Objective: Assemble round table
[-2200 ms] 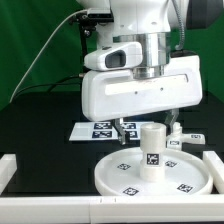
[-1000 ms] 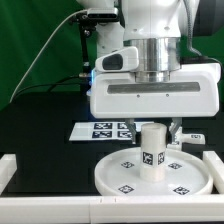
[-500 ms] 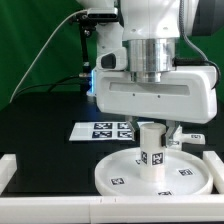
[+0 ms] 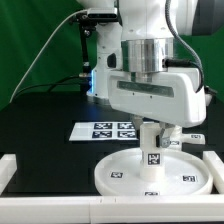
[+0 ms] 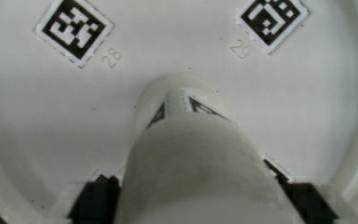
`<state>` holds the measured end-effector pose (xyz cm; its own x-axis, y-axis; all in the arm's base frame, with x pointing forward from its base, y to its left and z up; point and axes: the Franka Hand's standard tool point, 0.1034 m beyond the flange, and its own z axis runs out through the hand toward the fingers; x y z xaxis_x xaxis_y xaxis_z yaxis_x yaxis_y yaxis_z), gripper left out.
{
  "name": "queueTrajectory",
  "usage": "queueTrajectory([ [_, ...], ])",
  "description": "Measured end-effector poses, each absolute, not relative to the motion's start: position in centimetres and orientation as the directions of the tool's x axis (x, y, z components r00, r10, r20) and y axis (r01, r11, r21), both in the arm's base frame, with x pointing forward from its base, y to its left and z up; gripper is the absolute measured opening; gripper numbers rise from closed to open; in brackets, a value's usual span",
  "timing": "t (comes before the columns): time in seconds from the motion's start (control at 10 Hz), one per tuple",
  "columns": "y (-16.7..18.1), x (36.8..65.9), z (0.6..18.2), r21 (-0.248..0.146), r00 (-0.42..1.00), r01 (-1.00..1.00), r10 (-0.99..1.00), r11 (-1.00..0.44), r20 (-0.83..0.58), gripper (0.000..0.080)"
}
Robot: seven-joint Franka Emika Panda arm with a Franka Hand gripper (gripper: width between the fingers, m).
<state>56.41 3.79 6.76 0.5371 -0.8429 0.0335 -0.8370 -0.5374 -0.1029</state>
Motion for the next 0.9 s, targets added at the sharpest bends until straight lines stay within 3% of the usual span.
queueTrajectory([
  [0.1, 3.8, 56.4, 6.7, -0.102, 0.542, -0.834, -0.839, -0.543, 0.034, 0.0584],
  [0.2, 4.1, 56.5, 7.0, -0.106, 0.547, -0.831, -0.837, -0.547, 0.034, 0.0629],
  [0.6, 6.8, 55.9, 11.2, -0.158, 0.564, -0.814, -0.826, -0.559, 0.016, 0.0649],
  [0.9, 6.9, 55.6, 10.7, -0.143, 0.604, -0.787, -0.797, -0.601, 0.025, 0.0649],
])
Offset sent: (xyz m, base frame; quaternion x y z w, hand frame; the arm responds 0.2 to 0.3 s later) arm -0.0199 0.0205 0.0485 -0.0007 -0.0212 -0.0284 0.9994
